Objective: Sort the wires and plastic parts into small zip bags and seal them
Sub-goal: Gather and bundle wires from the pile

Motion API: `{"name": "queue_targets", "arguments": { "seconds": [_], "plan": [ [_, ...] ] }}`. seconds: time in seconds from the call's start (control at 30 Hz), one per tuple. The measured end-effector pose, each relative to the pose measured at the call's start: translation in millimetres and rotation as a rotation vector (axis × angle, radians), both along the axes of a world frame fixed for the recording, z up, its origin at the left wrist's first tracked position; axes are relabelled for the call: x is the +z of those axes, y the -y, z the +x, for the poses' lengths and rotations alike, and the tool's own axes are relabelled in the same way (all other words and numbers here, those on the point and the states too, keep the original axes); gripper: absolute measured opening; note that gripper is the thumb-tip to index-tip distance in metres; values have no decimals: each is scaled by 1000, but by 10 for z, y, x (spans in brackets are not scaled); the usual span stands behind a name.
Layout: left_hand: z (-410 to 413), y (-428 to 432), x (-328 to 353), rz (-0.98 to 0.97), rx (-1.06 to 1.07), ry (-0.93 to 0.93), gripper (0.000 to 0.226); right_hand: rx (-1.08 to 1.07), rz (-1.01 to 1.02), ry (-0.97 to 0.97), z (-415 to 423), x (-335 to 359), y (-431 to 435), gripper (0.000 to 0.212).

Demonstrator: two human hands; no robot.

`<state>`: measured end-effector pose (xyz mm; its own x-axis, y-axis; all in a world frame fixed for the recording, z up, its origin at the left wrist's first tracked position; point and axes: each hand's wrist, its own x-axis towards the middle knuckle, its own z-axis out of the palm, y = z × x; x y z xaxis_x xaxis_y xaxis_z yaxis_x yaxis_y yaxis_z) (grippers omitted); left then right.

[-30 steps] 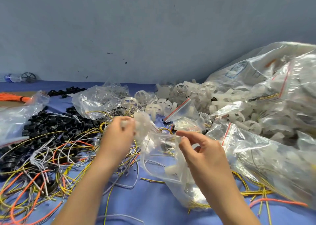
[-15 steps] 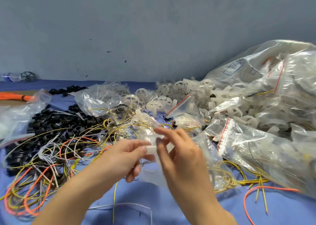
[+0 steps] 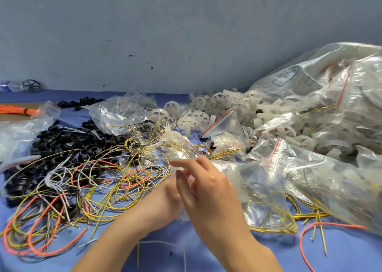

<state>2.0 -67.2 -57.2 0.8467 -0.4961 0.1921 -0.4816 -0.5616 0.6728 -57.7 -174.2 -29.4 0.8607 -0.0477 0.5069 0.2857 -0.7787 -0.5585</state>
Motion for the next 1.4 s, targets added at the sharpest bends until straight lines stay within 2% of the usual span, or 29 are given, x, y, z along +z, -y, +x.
{"name": "queue_targets", "arguments": {
  "seconds": [0.1,0.17,0.2,0.23,0.27,0.3,0.37,0.47,0.57,0.63,0.97,1.07,1.2,1.27,1.4],
  "plan": [
    [18,-10,-131,56,-23,168,33,-17,-58,-33,11,-23,-12,24],
    [76,32,-219,129,-2,191,19,-27,-59,-32,17,-32,-14,23],
    [91,45,-199,238,11,173,11,-34,-44,-29,22,-36,-8,22],
    [130,35,-179,321,-1,140,16,-43,-27,-29,29,-41,3,22],
    [142,-7,-134,393,-40,99,32,-53,-12,-35,35,-48,20,22],
    [167,-76,-90,359,-92,16,41,-63,0,-44,42,-57,40,23],
    [193,-236,31,198,-141,-144,31,-81,17,-61,53,-71,86,24],
    [372,-468,73,14,41,-192,23,-103,36,-61,61,-77,146,23],
    [564,-574,5,35,310,-5,19,-103,72,-59,77,-79,203,21],
    [616,-564,-26,30,405,38,15,-91,97,-54,91,-81,245,19],
    [899,-100,-29,76,456,192,26,-98,246,2,210,10,513,19],
    [1006,51,-38,137,432,168,30,-121,288,16,254,26,608,19],
    [1062,191,-112,418,453,35,37,-132,335,4,295,22,701,19],
    [1095,191,-110,402,463,-13,39,-136,352,0,314,21,740,20],
    [1090,183,-31,204,438,-175,36,-144,358,-13,344,32,773,21]
  ]
}}
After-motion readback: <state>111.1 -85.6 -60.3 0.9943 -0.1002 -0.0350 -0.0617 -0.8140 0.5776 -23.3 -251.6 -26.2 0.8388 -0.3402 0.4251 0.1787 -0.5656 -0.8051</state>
